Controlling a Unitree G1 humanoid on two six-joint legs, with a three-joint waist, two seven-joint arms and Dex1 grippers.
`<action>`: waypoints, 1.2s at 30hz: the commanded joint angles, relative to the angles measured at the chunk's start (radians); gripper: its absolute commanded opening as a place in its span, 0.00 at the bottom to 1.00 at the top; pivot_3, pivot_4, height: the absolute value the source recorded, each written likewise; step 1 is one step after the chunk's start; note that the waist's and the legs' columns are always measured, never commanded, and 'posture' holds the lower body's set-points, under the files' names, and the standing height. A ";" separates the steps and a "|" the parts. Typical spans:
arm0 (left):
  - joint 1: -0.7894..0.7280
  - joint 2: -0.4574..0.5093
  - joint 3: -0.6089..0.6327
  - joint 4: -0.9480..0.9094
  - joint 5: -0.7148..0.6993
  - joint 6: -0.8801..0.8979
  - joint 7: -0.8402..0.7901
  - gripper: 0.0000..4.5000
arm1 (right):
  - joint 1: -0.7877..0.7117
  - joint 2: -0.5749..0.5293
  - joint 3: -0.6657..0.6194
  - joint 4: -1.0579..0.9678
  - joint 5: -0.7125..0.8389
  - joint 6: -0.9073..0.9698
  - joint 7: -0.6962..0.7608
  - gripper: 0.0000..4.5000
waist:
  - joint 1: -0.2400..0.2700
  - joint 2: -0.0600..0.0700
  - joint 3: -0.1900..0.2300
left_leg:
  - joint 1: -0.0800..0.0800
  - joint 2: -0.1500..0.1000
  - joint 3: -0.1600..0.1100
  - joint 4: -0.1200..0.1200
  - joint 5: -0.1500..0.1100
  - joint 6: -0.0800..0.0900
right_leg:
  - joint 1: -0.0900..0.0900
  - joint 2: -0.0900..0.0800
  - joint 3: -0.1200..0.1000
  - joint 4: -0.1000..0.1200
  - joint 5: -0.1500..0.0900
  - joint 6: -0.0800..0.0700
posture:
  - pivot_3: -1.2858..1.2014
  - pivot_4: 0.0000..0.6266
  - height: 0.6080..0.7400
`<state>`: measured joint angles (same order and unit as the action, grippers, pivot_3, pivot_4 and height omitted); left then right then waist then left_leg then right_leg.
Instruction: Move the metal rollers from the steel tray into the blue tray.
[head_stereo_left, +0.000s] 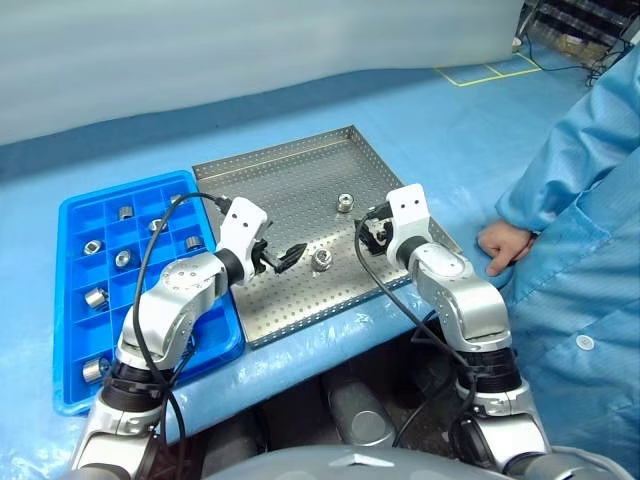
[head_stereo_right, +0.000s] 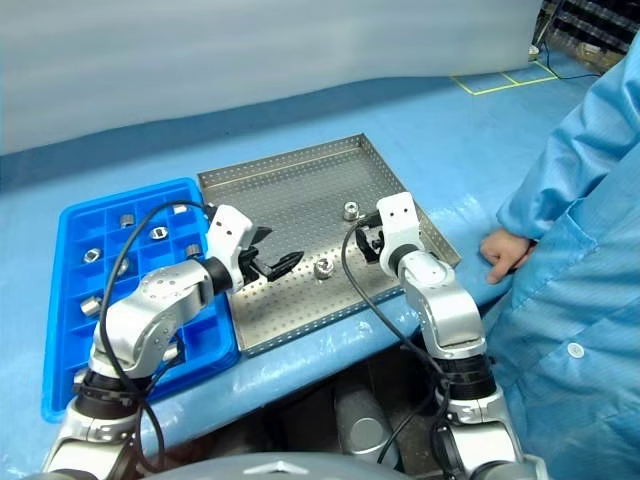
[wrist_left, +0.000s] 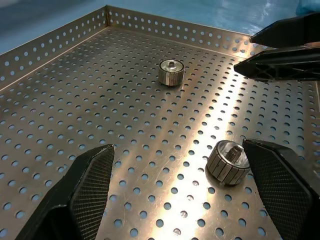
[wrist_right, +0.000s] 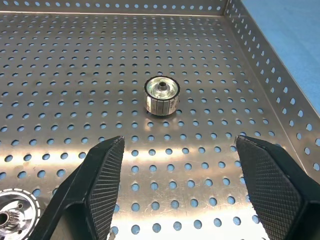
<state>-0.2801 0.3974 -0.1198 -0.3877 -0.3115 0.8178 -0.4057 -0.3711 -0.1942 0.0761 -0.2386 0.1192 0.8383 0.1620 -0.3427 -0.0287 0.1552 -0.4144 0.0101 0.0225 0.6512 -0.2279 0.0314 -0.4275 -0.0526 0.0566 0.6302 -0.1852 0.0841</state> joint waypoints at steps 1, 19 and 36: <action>0.008 0.000 0.013 -0.032 0.002 0.001 0.008 1.00 | 0.000 0.021 0.005 -0.014 0.002 -0.021 -0.001 0.83 | 0.005 0.000 0.000 | 0.000 0.000 0.000 0.000 0.000 0.000 | 0.000 0.000 0.000 0.000 0.000 0.000 | 0.40 0.24 1.00; 0.062 0.018 0.076 -0.087 -0.011 0.019 0.032 1.00 | 0.066 0.129 0.136 -0.016 0.008 0.035 0.019 0.83 | 0.063 0.000 0.000 | -0.001 0.000 0.000 0.000 0.000 0.000 | -0.001 -0.001 0.000 -0.001 0.003 -0.003 | 0.42 0.24 1.00; 0.084 0.062 0.167 -0.119 -0.011 0.027 0.052 1.00 | 0.069 0.138 0.118 0.049 -0.019 0.031 0.009 0.41 | 0.095 0.000 0.000 | 0.000 0.000 0.000 0.000 0.000 0.001 | -0.001 -0.001 -0.001 -0.001 0.003 -0.004 | 0.43 0.24 1.00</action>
<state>-0.1910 0.4473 0.0015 -0.4525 -0.3238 0.8495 -0.3642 -0.2904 -0.0637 0.1921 -0.1648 0.0955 0.8733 0.1696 -0.2476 -0.0287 0.1552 -0.4149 0.0103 0.0225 0.6513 -0.2282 0.0320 -0.4280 -0.0532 0.0559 0.6291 -0.1825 0.0800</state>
